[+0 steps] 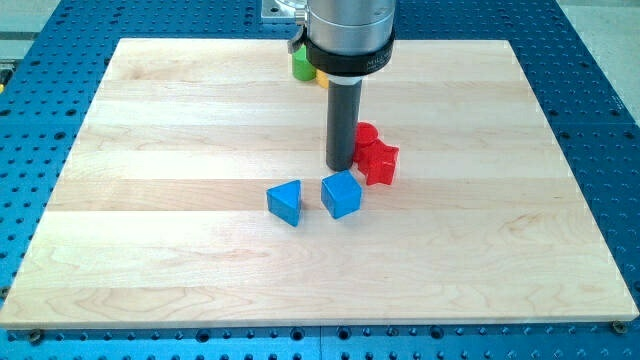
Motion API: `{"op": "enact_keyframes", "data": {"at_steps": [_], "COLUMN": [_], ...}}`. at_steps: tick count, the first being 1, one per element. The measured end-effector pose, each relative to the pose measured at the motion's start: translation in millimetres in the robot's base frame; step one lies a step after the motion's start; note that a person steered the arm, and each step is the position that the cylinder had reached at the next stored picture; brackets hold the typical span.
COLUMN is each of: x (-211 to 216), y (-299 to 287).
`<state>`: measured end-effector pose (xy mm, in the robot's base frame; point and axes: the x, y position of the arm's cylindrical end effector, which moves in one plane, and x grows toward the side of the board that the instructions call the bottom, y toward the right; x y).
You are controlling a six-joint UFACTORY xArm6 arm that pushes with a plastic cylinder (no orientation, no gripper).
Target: Move the red blocks to the right side of the board
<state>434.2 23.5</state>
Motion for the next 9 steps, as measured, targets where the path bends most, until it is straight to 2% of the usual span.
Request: {"op": "enact_keyframes", "data": {"at_steps": [1,2,3,4,5,6,8,9], "x": [-11,-58,-66,-53,-79,-87,-31,-30], "y": [-20,-16,-13,-8,11,13,13,13]}}
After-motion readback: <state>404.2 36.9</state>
